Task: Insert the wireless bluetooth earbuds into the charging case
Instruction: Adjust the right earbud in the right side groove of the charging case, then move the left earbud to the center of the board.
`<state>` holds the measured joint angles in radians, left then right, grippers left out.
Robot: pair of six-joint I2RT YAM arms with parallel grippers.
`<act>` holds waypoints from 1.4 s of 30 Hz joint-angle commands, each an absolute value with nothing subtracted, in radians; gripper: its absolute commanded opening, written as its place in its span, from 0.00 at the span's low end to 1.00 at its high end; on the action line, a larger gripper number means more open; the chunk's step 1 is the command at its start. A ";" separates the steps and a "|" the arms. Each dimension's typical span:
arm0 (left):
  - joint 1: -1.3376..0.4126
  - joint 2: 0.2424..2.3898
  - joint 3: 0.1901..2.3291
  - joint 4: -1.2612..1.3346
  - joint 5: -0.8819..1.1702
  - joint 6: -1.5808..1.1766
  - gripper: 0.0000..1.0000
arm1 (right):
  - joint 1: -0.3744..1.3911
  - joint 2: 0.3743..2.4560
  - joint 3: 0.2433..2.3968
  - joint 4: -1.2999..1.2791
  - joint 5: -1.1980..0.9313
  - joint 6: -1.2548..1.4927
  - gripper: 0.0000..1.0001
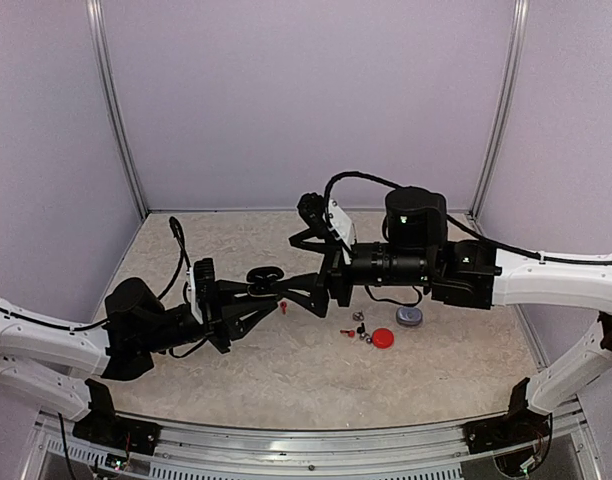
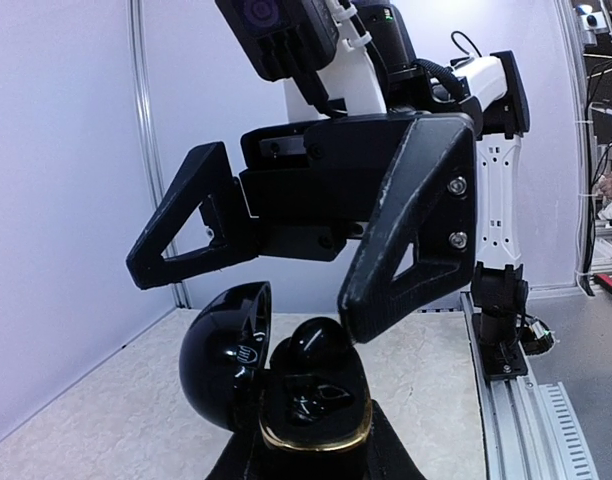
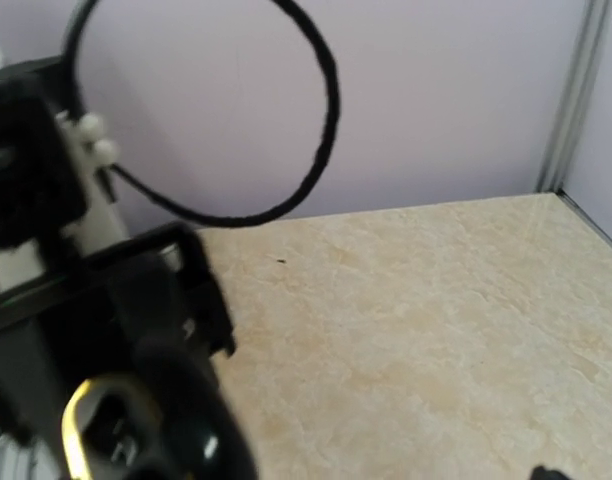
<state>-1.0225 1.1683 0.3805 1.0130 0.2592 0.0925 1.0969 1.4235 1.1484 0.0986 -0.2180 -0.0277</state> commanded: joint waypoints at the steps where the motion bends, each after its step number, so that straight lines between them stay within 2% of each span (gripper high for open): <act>1: -1.023 1.142 0.382 1.049 0.264 0.127 0.00 | 1.081 1.335 1.096 0.129 -0.344 -0.059 0.97; 7: -1.026 1.157 0.386 1.047 0.287 0.157 0.00 | 1.081 1.306 1.088 0.164 -0.391 -0.064 0.96; 27: -1.048 1.170 0.395 1.030 0.290 0.210 0.00 | 1.069 1.448 1.155 0.043 -0.229 -0.039 0.92; 31: -1.041 1.173 0.381 1.043 0.289 0.216 0.00 | 1.063 1.400 1.122 0.084 -0.345 -0.043 0.94; 34: -1.029 1.176 0.370 1.055 0.287 0.216 0.00 | 1.063 1.341 1.072 0.152 -0.432 -0.045 0.99; 36: -1.020 1.172 0.365 1.058 0.288 0.208 0.00 | 1.063 1.307 1.042 0.188 -0.416 -0.022 1.00; 42: -0.985 1.160 0.326 1.117 0.283 0.154 0.00 | 1.045 1.279 1.066 0.047 -0.308 -0.009 0.99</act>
<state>-1.0092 1.1736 0.3588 1.0332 0.2817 0.1940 1.0691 1.3128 1.0512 0.1120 -0.3626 -0.0307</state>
